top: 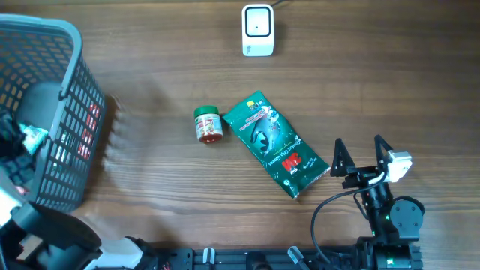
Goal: Scan the item barcode
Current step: 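Reach the left gripper into the basket and grasp the pale green tissue pack, then carry the tissue pack with the left gripper and place it on the table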
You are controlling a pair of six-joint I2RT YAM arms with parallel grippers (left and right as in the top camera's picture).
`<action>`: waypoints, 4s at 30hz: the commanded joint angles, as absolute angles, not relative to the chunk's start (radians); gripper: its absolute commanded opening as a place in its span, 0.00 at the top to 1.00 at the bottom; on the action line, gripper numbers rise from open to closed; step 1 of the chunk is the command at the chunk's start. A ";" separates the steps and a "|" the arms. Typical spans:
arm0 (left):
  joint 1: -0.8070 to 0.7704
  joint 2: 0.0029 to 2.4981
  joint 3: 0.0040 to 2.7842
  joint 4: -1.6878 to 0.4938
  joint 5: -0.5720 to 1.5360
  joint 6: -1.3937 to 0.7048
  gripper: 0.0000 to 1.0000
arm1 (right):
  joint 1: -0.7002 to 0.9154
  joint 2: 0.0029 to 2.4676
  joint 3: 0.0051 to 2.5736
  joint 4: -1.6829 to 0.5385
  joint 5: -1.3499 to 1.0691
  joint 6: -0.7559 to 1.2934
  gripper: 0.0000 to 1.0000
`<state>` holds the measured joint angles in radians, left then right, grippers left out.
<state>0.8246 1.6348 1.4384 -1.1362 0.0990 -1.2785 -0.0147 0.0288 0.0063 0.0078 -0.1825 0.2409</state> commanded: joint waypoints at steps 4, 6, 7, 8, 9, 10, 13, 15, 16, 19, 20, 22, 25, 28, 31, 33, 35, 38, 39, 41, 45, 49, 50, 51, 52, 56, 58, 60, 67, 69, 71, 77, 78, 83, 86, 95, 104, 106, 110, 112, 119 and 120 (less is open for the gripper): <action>0.704 1.637 1.205 -0.946 -0.100 -1.707 0.00 | -0.013 0.023 0.005 0.014 -0.183 0.245 0.00; 0.685 1.658 1.175 -0.862 -0.107 -1.707 0.00 | -0.014 0.023 0.005 0.014 -0.183 0.245 0.00; 0.683 1.676 1.175 -0.841 -0.106 -1.707 0.00 | -0.013 0.023 0.005 0.014 -0.183 0.245 0.00; 0.683 1.699 1.175 -0.831 -0.106 -1.707 0.00 | -0.013 0.023 0.005 0.014 -0.183 0.245 0.00; 0.682 1.719 1.175 -0.826 -0.106 -1.707 0.00 | -0.013 0.023 0.005 0.014 -0.183 0.246 0.01; 0.682 1.742 1.175 -0.825 -0.106 -1.707 0.00 | -0.014 0.023 0.005 0.014 -0.183 0.246 0.00; 0.682 1.826 1.175 -0.818 -0.101 -1.663 0.01 | -0.013 0.023 0.005 0.014 -0.183 0.246 0.00; 0.682 1.855 1.175 -0.818 -0.078 -1.596 0.44 | -0.013 0.023 0.005 0.014 -0.183 0.246 0.01; 0.682 1.855 1.176 -0.813 -0.076 -1.546 0.66 | -0.014 0.023 0.005 0.014 -0.183 0.246 0.00; 0.692 1.812 1.208 -0.735 -0.044 -1.297 0.84 | -0.013 0.023 0.005 0.014 -0.183 0.245 0.00; 0.697 1.792 1.237 -0.733 -0.034 -1.231 0.85 | -0.013 0.023 0.005 0.014 -0.183 0.246 0.00; 0.712 1.730 1.322 -0.742 0.015 -1.112 0.87 | -0.013 0.023 0.005 0.014 -0.183 0.245 0.00; 0.743 1.594 1.503 -0.834 0.096 -1.068 0.89 | -0.013 0.023 0.005 0.014 -0.183 0.246 0.00; 0.760 1.414 1.671 -0.908 0.222 -1.069 0.88 | -0.013 0.023 0.005 0.014 -0.183 0.245 0.00; 0.682 1.265 1.678 -0.943 0.344 -1.069 0.89 | -0.013 0.023 0.005 0.014 -0.183 0.245 0.00; 0.533 1.219 1.675 -1.031 0.343 -1.063 0.89 | -0.013 0.023 0.005 0.014 -0.183 0.246 0.00; 0.289 1.230 1.659 -1.119 0.279 -1.028 0.91 | -0.013 0.023 0.005 0.014 -0.183 0.246 0.00; -0.096 1.335 1.602 -1.145 0.079 -1.029 0.87 | -0.013 0.023 0.005 0.014 -0.183 0.245 0.00; -0.173 1.377 1.592 -1.144 0.053 -1.029 0.87 | -0.014 0.023 0.005 0.014 -0.183 0.246 0.00; -0.349 1.527 1.581 -1.139 0.008 -1.032 0.87 | -0.013 0.023 0.005 0.014 -0.183 0.246 0.00; -0.555 1.824 1.581 -1.062 0.010 -1.032 0.87 | -0.013 0.023 0.005 0.014 -0.183 0.245 0.00; -0.653 2.016 1.581 -1.013 0.062 -1.081 0.65 | -0.013 0.023 0.005 0.014 -0.183 0.246 0.01; -0.654 2.020 1.581 -1.012 0.073 -1.080 0.48 | -0.013 0.023 0.005 0.014 -0.183 0.246 0.00; -0.644 2.010 1.600 -1.018 0.078 -1.044 0.27 | -0.013 0.023 0.005 0.014 -0.183 0.246 0.00; -0.619 1.994 1.658 -1.053 0.076 -0.986 0.07 | -0.013 0.023 0.005 0.014 -0.183 0.246 0.00; -0.443 1.948 2.159 -1.332 -0.040 -0.812 0.00 | -0.013 0.023 0.005 0.014 -0.183 0.246 0.01; -0.353 1.941 2.390 -1.449 -0.220 -0.811 0.00 | -0.014 0.023 0.005 0.014 -0.183 0.246 0.00; -0.208 1.917 2.541 -1.537 -0.448 -0.819 0.00 | -0.013 0.023 0.005 0.014 -0.183 0.245 0.00; 0.456 1.908 2.416 -1.684 -0.216 -1.121 0.00 | -0.013 0.023 0.005 0.014 -0.183 0.245 0.00; 0.601 1.908 2.316 -1.681 -0.207 -1.176 0.00 | -0.013 0.023 0.005 0.014 -0.183 0.246 0.00; 0.675 1.908 2.201 -1.646 -0.208 -1.176 0.00 | -0.014 0.023 0.005 0.014 -0.183 0.246 0.00; 0.694 1.908 1.641 -1.198 -0.274 -1.176 0.00 | -0.013 0.023 0.005 0.014 -0.183 0.246 0.00; 0.694 1.908 1.561 -1.104 -0.274 -1.176 0.00 | -0.013 0.023 0.005 0.014 -0.183 0.246 0.00; 0.694 1.908 1.377 -0.839 -0.274 -1.221 0.00 | -0.013 0.023 0.005 0.014 -0.183 0.246 0.00; 0.703 1.912 1.349 -0.750 -0.274 -1.221 0.00 | -0.013 0.023 0.005 0.014 -0.183 0.246 0.00; 0.710 2.024 1.341 -0.696 -0.314 -1.220 0.10 | -0.013 0.023 0.005 0.014 -0.183 0.246 0.00; 0.710 1.806 1.433 -0.723 -0.075 -1.061 0.96 | -0.013 0.023 0.005 0.014 -0.183 0.245 0.00; 0.710 1.665 1.474 -0.732 -0.002 -1.053 0.96 | -0.013 0.023 0.005 0.014 -0.183 0.246 0.00; 0.683 1.298 1.519 -0.680 0.308 -1.054 0.96 | -0.013 0.023 0.005 0.014 -0.183 0.246 0.00; 0.588 1.179 1.519 -0.688 0.410 -1.036 0.96 | -0.013 0.023 0.005 0.014 -0.183 0.246 0.00; -0.481 1.251 1.417 -0.835 -0.016 -0.791 0.96 | -0.013 0.023 0.005 0.014 -0.183 0.245 0.00; -0.579 1.323 1.402 -0.810 -0.062 -0.792 0.96 | -0.013 0.023 0.005 0.014 -0.183 0.245 0.00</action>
